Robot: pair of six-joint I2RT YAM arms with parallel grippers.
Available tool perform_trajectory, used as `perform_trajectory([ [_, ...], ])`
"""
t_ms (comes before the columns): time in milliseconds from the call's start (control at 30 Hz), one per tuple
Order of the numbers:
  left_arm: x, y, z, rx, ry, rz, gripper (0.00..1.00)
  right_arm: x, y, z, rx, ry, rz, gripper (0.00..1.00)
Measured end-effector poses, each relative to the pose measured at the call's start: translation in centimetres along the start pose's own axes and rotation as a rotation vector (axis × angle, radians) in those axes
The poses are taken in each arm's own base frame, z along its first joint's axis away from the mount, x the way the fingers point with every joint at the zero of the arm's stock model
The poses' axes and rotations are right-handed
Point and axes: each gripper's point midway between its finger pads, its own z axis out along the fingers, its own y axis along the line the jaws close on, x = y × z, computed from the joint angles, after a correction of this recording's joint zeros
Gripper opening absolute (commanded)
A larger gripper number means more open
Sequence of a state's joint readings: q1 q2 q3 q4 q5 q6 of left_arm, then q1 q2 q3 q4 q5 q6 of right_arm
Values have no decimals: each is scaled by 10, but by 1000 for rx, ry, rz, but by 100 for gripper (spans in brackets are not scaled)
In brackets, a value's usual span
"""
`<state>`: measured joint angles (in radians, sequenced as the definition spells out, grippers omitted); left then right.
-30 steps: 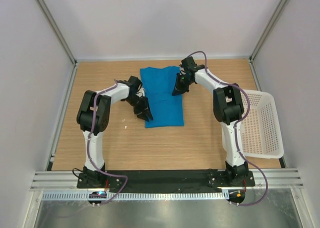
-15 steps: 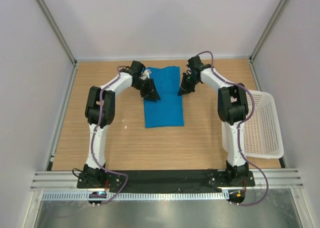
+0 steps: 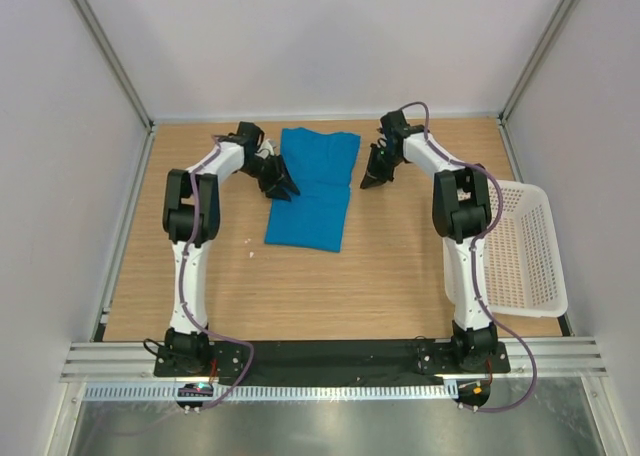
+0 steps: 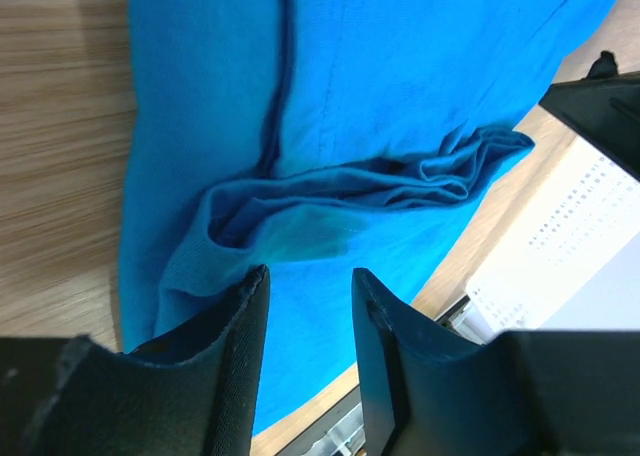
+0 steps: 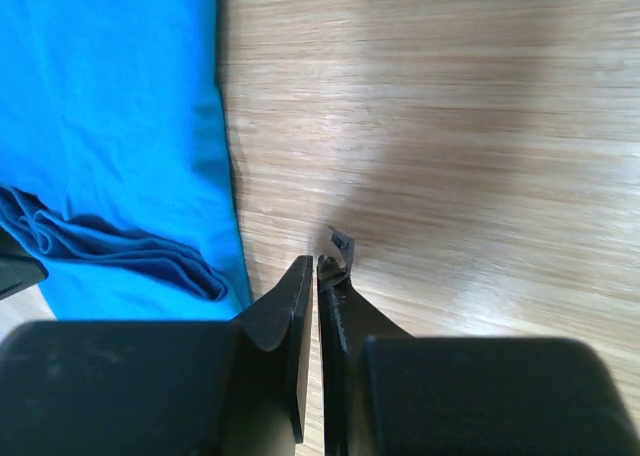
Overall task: Fold and stack the t-shirts
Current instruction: Fold the tshirt
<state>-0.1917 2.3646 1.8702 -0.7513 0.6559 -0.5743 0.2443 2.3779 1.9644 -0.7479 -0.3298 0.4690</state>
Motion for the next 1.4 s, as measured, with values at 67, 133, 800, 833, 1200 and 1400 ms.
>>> perform_trajectory([
  [67,2,-2,0,3,3,3,43,-2,-4,-3,22,-4,-9,15],
  [133,6,-4,-2,1,8,7,47,-2,-7,-6,37,-2,-19,20],
  [800,112,35,-71,-191,17,51,63,145,-4,-90,-140,118,-87,46],
  [833,116,41,-69,-207,29,44,62,148,-4,-92,-146,117,-85,46],
  [1200,125,75,-52,-283,38,6,49,189,-10,-96,-166,163,-63,45],
  [1400,134,73,-42,-236,58,-53,34,191,4,-94,-232,158,-41,44],
])
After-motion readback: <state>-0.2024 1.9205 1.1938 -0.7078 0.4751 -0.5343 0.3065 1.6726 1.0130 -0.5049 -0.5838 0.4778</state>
